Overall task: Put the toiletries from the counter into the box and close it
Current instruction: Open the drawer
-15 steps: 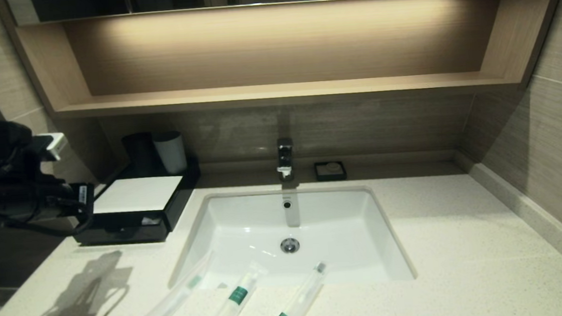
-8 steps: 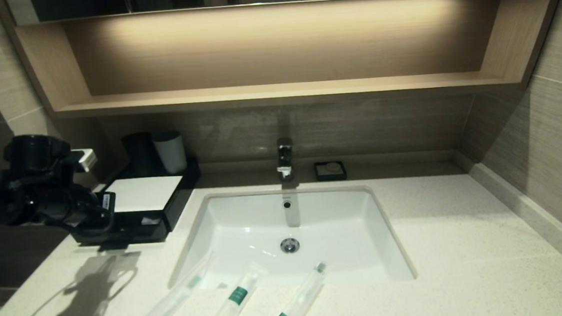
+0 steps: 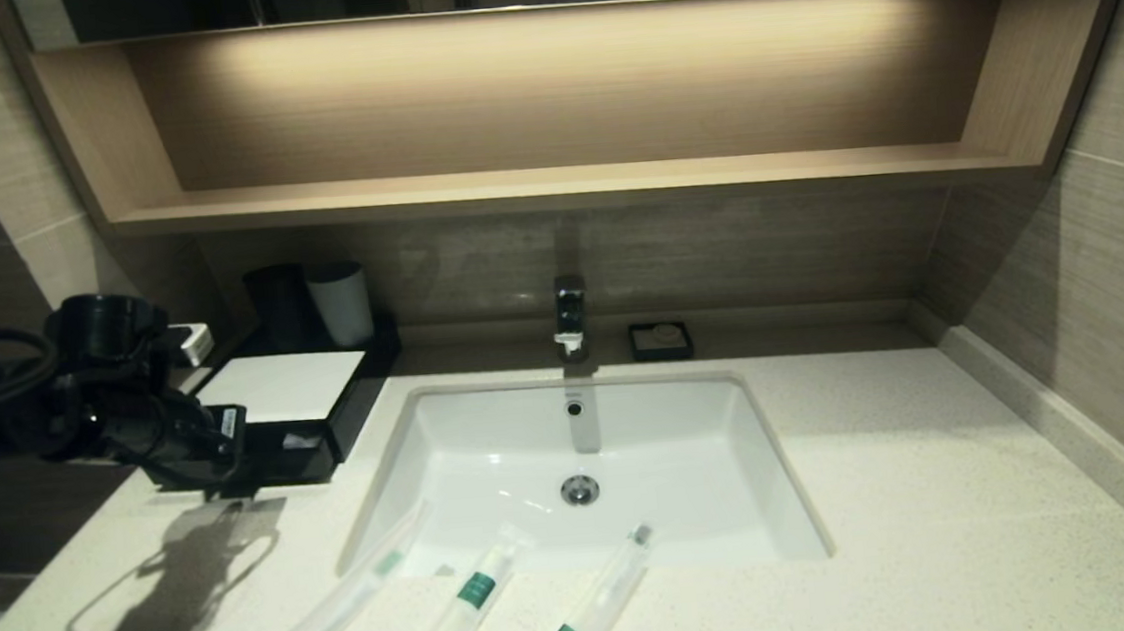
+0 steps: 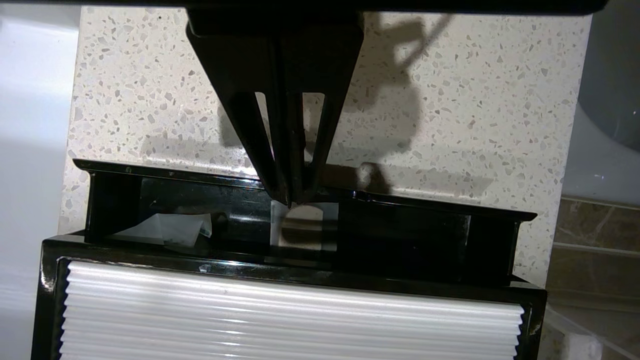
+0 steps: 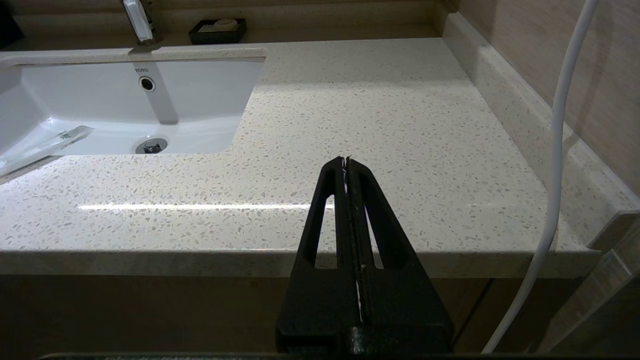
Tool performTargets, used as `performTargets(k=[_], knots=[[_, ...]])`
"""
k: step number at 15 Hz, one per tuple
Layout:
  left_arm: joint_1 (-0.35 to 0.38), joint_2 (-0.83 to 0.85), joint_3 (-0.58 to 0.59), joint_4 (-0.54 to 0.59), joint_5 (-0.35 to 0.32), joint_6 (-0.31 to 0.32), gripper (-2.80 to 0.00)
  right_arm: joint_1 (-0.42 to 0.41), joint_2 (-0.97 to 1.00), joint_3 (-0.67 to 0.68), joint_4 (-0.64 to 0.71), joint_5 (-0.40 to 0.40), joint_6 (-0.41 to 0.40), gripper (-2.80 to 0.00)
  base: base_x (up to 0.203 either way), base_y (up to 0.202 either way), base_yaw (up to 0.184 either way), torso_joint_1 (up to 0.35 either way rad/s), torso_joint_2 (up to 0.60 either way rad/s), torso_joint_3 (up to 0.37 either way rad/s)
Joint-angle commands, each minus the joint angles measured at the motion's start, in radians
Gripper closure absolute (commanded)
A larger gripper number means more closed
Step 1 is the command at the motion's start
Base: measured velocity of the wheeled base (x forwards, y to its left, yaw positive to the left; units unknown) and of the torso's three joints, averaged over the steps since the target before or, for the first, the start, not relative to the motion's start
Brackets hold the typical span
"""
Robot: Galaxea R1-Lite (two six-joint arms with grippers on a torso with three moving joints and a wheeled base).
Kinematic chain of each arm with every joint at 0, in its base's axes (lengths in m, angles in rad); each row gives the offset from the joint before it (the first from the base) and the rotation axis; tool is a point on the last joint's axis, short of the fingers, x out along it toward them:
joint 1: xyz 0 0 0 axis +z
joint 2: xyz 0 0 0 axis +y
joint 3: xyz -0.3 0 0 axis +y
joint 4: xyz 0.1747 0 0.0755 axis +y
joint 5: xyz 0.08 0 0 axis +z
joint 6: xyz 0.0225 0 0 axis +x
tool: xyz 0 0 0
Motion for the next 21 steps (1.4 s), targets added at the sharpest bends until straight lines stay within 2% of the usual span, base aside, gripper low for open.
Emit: performTargets(k=[1, 21], knots=[[0.001, 0.004, 0.005, 0.000, 0.000, 0.000, 0.00, 0.000, 0.001, 0.000, 0.000, 0.000, 0.001, 0.00, 0.000, 0.000, 0.000, 0.000, 0.00, 0.000], [0.001, 0.060, 0.016, -0.010, -0.002, 0.003, 0.00, 0.000, 0.001, 0.000, 0.000, 0.000, 0.001, 0.00, 0.000, 0.000, 0.000, 0.000, 0.00, 0.000]])
